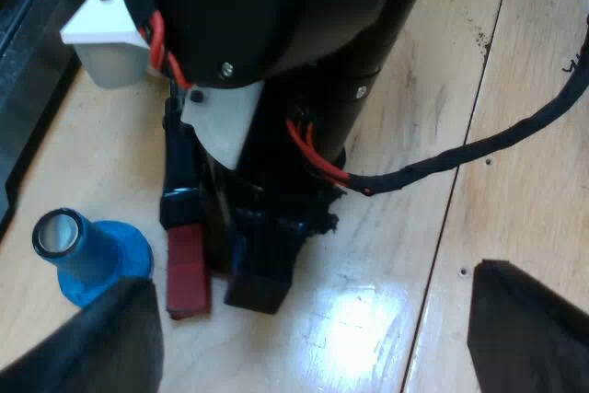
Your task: Put the handle in the coffee machine
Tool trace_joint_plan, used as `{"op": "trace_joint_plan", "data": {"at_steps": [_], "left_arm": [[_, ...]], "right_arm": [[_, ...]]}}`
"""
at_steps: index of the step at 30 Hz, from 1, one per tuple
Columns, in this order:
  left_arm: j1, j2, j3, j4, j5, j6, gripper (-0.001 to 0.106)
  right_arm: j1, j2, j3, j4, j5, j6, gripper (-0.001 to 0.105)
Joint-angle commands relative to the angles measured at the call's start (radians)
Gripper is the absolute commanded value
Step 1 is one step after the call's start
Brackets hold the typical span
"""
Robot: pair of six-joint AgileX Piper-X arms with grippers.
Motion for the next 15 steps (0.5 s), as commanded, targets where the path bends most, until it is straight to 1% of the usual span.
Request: {"op": "trace_joint_plan", "data": {"at_steps": [1,2,3,7,8,9,11,13,14,15], "left_arm": [[0.001,-0.003,-0.007,-0.002,-0.009,0.002,0.07],[0.001,-0.003,-0.007,-0.002,-0.009,0.002,0.07],[0.001,-0.003,-0.007,-0.002,-0.009,0.002,0.07],[0.001,-0.003,-0.007,-0.002,-0.009,0.002,0.07],[0.001,-0.003,-0.007,-0.002,-0.009,0.002,0.07],[0.001,-0.003,-0.007,-0.002,-0.009,0.002,0.07],[0.001,-0.003,-0.007,-0.002,-0.009,0.002,0.07],[0.001,-0.003,-0.007,-0.002,-0.009,0.002,0.07],[0.001,-0.003,-0.007,-0.002,-0.009,0.002,0.07],[0.001,-0.003,-0.007,-0.002,-0.009,0.002,0.07]], "right_arm": [[0.001,-0.03,-0.011,0.054,0.039,-0.01,0.0],[0.001,-0.043,-0.015,0.103,0.066,-0.005,0.0],[0.001,-0.061,-0.018,0.151,0.088,0.013,0.0],[0.001,-0.123,-0.018,0.265,0.149,0.015,0.001],[0.001,-0.141,-0.018,0.295,0.159,0.011,0.005],[0.001,-0.144,-0.018,0.3,0.161,0.011,0.006],[0.001,-0.163,-0.018,0.33,0.164,0.011,0.014],[0.001,-0.193,-0.018,0.365,0.166,0.006,0.03],[0.001,-0.234,-0.018,0.419,0.178,-0.005,0.056],[0.001,-0.254,-0.018,0.438,0.18,-0.036,0.064]]}}
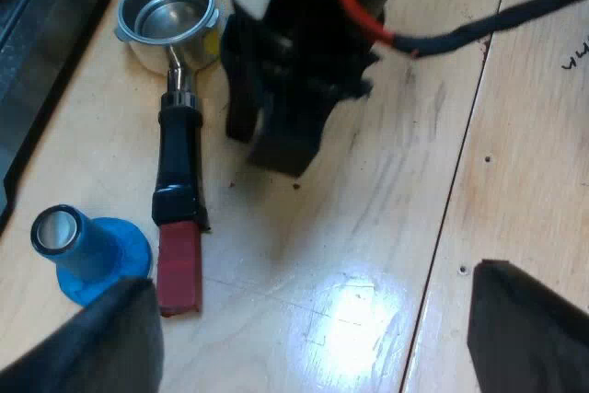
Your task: Put the handle in the coffee machine
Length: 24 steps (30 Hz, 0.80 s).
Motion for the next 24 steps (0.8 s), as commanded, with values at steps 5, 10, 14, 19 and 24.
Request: {"op": "trace_joint_plan", "data": {"at_steps": [5,10,14,19,24], "left_arm": [[0.001,-0.003,-0.007,-0.003,-0.008,0.002,0.07],[0.001,-0.003,-0.007,-0.003,-0.006,0.002,0.07],[0.001,-0.003,-0.007,-0.003,0.0,0.002,0.07],[0.001,-0.003,-0.007,-0.003,0.0,0.002,0.07],[0.001,-0.003,-0.007,-0.003,0.0,0.002,0.07]], "right_arm": [[0.001,-0.117,-0.032,0.168,0.069,-0.09,0.075],[0.001,-0.134,-0.099,0.289,0.14,-0.193,0.083],[-0.015,-0.134,-0.122,0.31,0.168,-0.273,0.082],[-0.098,-0.134,-0.121,0.316,0.153,-0.344,0.082],[-0.18,-0.127,-0.121,0.316,0.074,-0.426,0.082]]}}
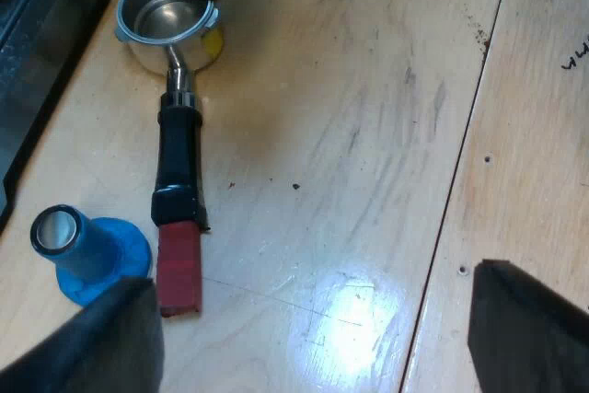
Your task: Put the handle in the coffee machine
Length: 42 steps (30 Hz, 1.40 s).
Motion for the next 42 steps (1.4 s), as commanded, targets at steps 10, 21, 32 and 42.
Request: {"op": "trace_joint_plan", "data": {"at_steps": [10,21,32,42], "left_arm": [[0.001,-0.003,-0.007,-0.003,0.0,0.002,0.07],[0.001,-0.003,-0.007,-0.003,0.0,0.002,0.07],[0.001,-0.003,-0.007,-0.003,0.0,0.002,0.07],[0.001,-0.003,-0.007,-0.003,0.0,0.002,0.07]], "right_arm": [[-0.086,0.045,-0.008,-0.061,-0.077,-0.092,0.078],[-0.091,0.163,-0.008,-0.115,-0.077,-0.135,0.078],[-0.1,0.236,-0.008,-0.147,-0.065,-0.158,0.078],[-0.142,0.263,-0.008,-0.165,-0.104,-0.158,0.078]]}}
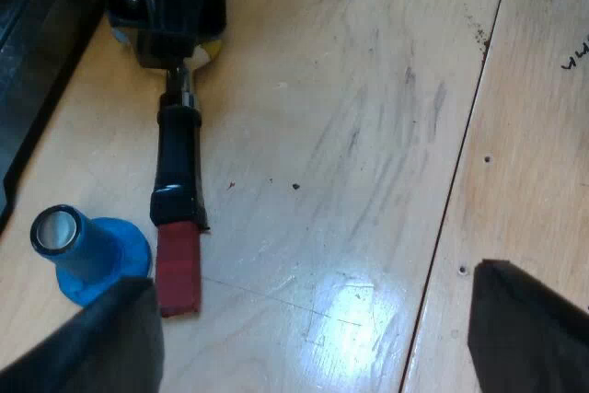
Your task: Put the handle in the coffee machine
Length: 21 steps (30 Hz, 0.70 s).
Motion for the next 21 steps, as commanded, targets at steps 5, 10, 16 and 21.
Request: {"op": "trace_joint_plan", "data": {"at_steps": [5,10,16,21], "left_arm": [[0.001,-0.003,-0.007,-0.003,0.0,0.002,0.07],[0.001,-0.003,-0.007,-0.003,0.0,0.002,0.07],[0.001,-0.003,-0.007,-0.003,0.0,0.002,0.07],[0.001,-0.003,-0.007,-0.003,0.0,0.002,0.07]], "right_arm": [[-0.006,0.025,-0.007,0.003,-0.037,-0.016,0.078],[-0.006,0.04,-0.007,0.003,-0.058,-0.016,0.078],[-0.006,0.04,-0.007,0.002,-0.058,-0.016,0.078],[-0.006,0.04,-0.007,0.005,-0.077,-0.016,0.063]]}}
